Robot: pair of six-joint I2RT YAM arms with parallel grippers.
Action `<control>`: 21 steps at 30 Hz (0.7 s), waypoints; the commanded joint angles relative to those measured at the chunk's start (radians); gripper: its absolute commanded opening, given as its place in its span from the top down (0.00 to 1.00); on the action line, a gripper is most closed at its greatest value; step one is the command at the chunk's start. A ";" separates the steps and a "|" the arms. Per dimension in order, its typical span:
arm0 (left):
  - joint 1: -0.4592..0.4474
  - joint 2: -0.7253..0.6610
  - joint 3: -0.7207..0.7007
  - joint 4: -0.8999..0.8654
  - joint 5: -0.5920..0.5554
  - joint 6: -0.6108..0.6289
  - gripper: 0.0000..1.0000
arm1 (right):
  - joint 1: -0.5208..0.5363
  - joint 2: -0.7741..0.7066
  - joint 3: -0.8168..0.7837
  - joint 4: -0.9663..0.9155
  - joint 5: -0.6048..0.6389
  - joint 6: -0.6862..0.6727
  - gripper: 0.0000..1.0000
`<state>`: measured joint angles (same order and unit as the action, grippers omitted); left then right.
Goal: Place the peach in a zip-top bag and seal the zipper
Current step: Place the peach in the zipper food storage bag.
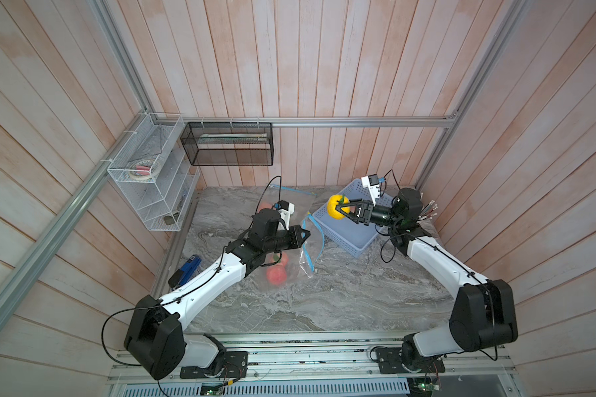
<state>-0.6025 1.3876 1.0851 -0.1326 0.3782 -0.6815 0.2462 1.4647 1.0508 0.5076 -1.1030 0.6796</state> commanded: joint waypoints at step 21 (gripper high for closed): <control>-0.017 -0.064 0.045 0.024 -0.061 0.063 1.00 | 0.163 0.040 0.135 -0.626 0.253 -0.499 0.33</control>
<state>-0.6109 1.3766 1.1236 -0.1490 0.3416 -0.6464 0.4004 1.4803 1.1587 0.0437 -0.9394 0.2817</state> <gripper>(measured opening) 0.051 0.677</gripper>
